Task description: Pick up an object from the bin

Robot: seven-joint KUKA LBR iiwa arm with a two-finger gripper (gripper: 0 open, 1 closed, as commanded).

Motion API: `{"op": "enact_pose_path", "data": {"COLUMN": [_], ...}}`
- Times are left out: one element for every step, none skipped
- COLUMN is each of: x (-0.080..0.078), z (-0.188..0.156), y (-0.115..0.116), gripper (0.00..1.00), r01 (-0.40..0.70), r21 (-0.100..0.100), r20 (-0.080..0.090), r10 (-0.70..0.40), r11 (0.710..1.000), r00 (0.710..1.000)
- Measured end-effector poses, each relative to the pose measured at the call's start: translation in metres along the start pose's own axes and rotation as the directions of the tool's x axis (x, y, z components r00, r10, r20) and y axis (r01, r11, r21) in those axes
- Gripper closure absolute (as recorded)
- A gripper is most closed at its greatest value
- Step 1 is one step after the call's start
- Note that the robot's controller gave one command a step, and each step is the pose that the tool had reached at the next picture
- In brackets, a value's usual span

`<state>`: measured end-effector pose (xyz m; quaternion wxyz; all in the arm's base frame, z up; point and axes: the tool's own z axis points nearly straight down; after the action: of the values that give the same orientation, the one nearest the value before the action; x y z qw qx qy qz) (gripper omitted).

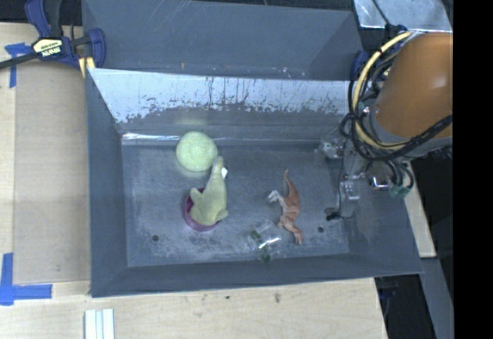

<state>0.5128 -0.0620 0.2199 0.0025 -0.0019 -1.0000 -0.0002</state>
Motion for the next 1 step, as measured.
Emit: {"op": "enact_pose_path", "data": {"x": [-0.0015], "z": [-0.0047], "y": [0.0003], "gripper": [0.00], "r01": [0.002], "r21": [0.001], "r20": [0.009], "r10": [-0.002], "r11": [1.000], "r00": [1.000]}}
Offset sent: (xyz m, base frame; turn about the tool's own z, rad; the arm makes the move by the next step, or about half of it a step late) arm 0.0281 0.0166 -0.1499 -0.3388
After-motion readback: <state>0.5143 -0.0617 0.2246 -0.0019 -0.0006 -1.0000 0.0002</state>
